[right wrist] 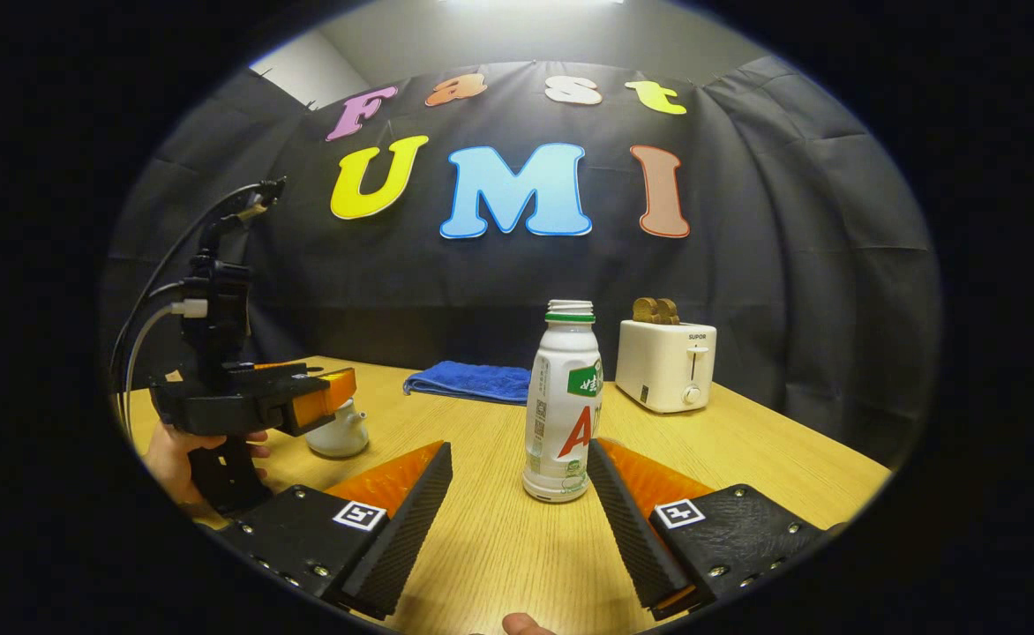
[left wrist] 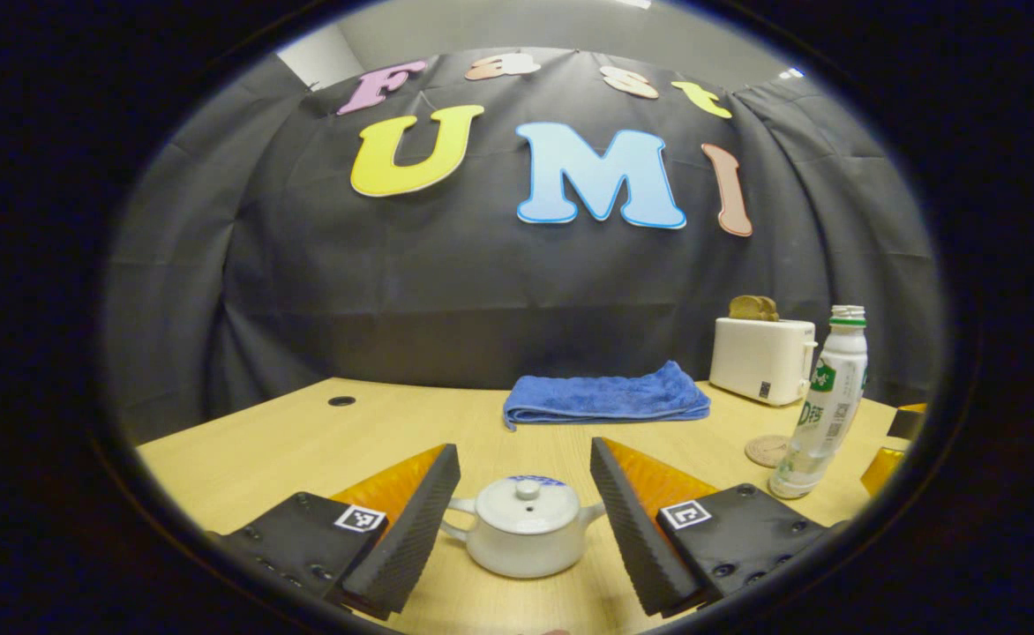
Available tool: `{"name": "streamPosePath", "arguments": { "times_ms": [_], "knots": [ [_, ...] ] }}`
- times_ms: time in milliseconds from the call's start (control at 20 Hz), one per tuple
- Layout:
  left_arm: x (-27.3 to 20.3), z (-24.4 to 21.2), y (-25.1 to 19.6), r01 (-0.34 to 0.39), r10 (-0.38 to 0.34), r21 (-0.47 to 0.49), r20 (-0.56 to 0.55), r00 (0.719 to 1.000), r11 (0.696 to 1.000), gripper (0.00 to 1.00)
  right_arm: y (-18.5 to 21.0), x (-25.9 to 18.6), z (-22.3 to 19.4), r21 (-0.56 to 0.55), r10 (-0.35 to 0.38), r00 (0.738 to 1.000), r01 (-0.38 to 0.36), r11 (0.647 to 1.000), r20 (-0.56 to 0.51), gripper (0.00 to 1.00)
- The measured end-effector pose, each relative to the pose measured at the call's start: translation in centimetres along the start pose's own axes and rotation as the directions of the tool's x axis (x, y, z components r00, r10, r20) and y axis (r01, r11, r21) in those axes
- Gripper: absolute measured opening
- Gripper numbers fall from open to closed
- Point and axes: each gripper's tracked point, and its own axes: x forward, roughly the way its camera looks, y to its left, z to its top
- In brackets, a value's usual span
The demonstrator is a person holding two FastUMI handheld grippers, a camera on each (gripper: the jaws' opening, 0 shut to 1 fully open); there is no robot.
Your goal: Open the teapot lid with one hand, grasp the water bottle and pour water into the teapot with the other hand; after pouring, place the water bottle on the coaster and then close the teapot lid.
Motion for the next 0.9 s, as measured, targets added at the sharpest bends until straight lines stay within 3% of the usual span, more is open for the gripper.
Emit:
{"name": "streamPosePath", "arguments": {
  "times_ms": [250, 500, 550, 650, 700, 800, 900],
  "knots": [
    [1.8, -0.5, 0.5, -0.002, 0.002, 0.002, -0.022, 1.0, 1.0, 1.0, -0.3, 0.3, 0.2, 0.012, 0.0, 1.0, 0.0, 1.0, 0.0, 0.95],
    [2.6, -1.7, -0.8, 0.048, -0.046, 0.034, -0.072, 0.996, 0.998, 0.54, -0.7, 0.3, 0.6, 0.044, 0.001, 1.0, -0.002, 0.999, 0.007, 0.95],
    [2.9, -1.3, -0.3, 0.009, -0.006, 0.054, -0.064, 0.998, 0.998, 0.48, -0.7, 0.3, 0.6, 0.053, 0.005, 1.0, -0.005, 0.999, 0.009, 0.95],
    [3.1, -1.3, 0.0, 0.009, -0.006, 0.048, -0.07, 0.998, 0.999, 0.24, -0.8, 0.4, 0.6, 0.058, 0.009, 1.0, -0.009, 0.998, 0.007, 0.95],
    [2.8, -1.2, 0.2, 0.015, -0.012, 0.033, -0.069, 0.998, 0.999, 0.24, -0.8, 0.5, 0.6, 0.06, 0.011, 1.0, -0.011, 0.998, 0.006, 0.95],
    [3.0, -1.4, -0.1, 0.011, -0.009, 0.04, -0.068, 0.998, 0.999, 0.13, -1.1, 0.6, 0.6, 0.066, 0.011, 1.0, -0.011, 0.998, 0.007, 0.95],
    [3.1, -1.2, -0.2, 0.013, -0.01, 0.055, -0.062, 0.998, 0.998, 0.17, -1.4, 0.8, 0.6, 0.082, 0.006, 1.0, -0.007, 0.997, 0.008, 0.95]
  ]
}}
